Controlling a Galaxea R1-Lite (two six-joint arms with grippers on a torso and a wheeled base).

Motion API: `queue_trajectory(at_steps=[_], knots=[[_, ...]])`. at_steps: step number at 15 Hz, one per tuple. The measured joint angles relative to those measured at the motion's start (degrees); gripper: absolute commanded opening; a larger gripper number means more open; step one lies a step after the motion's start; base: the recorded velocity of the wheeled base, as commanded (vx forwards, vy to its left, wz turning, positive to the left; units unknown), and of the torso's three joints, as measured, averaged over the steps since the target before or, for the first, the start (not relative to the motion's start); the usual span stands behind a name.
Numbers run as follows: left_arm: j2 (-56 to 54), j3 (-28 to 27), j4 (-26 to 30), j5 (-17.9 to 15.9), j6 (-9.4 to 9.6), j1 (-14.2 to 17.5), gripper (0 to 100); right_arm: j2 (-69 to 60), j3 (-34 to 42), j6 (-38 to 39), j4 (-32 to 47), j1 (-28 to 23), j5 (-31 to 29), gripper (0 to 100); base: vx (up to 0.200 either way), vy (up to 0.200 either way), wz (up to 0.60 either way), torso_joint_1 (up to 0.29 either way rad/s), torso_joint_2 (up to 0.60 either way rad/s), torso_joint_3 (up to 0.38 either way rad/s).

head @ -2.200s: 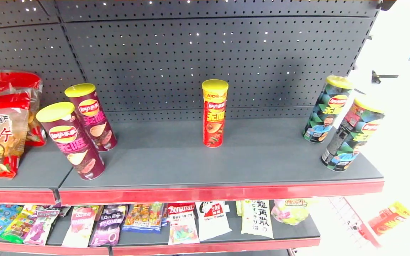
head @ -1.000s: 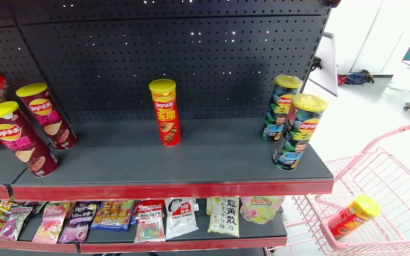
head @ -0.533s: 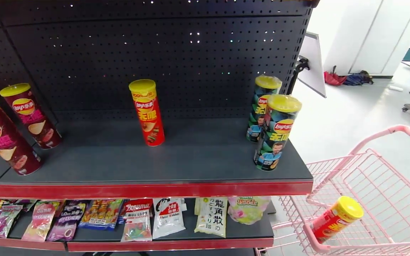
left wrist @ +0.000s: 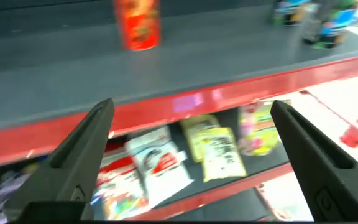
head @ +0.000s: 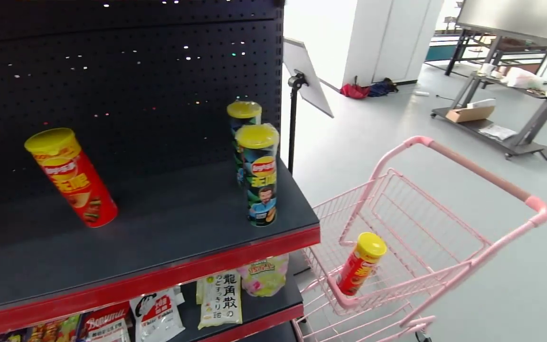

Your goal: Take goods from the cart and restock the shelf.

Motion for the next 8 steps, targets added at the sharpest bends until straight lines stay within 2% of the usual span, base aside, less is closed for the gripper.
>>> queue_trajectory(at_steps=[8], knots=[[0.0,0.0,0.0,0.0,0.0,0.0,100,0.0,0.0,0.1,0.0,0.1,-0.3,100,0.0,0.0,0.0,-0.009,0.01,0.011]])
